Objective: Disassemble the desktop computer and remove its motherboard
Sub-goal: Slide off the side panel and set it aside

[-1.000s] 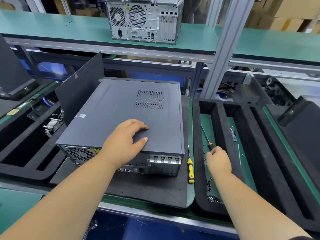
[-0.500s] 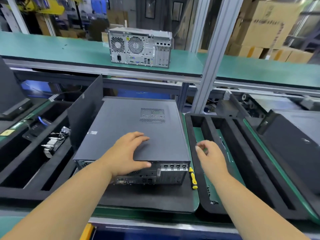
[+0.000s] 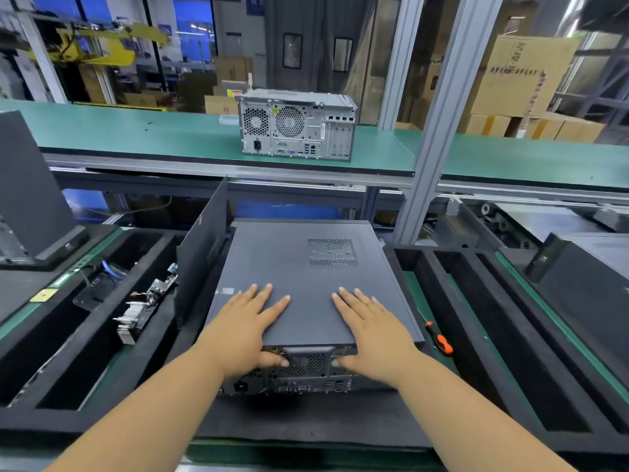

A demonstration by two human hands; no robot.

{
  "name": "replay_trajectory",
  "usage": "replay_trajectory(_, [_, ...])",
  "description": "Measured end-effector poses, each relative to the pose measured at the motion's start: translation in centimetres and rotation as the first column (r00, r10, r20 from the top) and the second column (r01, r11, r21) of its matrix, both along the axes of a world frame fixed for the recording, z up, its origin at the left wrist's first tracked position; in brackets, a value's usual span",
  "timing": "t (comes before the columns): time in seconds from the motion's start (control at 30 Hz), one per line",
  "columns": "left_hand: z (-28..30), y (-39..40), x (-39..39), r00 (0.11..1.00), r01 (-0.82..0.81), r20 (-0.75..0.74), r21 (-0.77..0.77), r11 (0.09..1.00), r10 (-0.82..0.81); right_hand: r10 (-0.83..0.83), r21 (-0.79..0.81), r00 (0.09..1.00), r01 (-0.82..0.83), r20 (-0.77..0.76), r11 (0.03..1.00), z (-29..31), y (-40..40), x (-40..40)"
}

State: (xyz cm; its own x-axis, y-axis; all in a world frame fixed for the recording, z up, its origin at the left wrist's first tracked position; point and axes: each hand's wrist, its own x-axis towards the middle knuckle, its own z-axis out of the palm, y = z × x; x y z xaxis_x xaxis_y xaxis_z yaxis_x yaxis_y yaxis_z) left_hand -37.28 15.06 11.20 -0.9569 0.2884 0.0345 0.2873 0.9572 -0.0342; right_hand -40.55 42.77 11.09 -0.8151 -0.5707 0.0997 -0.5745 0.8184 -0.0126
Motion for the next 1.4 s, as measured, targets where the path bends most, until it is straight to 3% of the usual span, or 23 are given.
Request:
replay_trajectory(0.53, [0.9, -2.0, -4.7, 0.997, 0.071, 0.043, -0.012, 0.997, -0.070, -0.100, 0.016, 0.995, 0.100, 0.001, 0.995, 0.3, -2.6, -2.8])
replay_trajectory(1.2, [0.8, -1.2, -3.8, 0.998, 0.036, 0.050, -0.044, 0.998, -0.034, -0.122, 0.038, 0.992, 0.122, 0.014, 0.992, 0.4, -2.9, -2.4])
replay_trajectory(1.4, [0.1, -1.1, -3.2, 1.000, 0.029, -0.011, -0.047, 0.998, -0.030, -0.130, 0.018, 0.991, 0.131, -0.041, 0.991, -0.2, -2.8, -1.6])
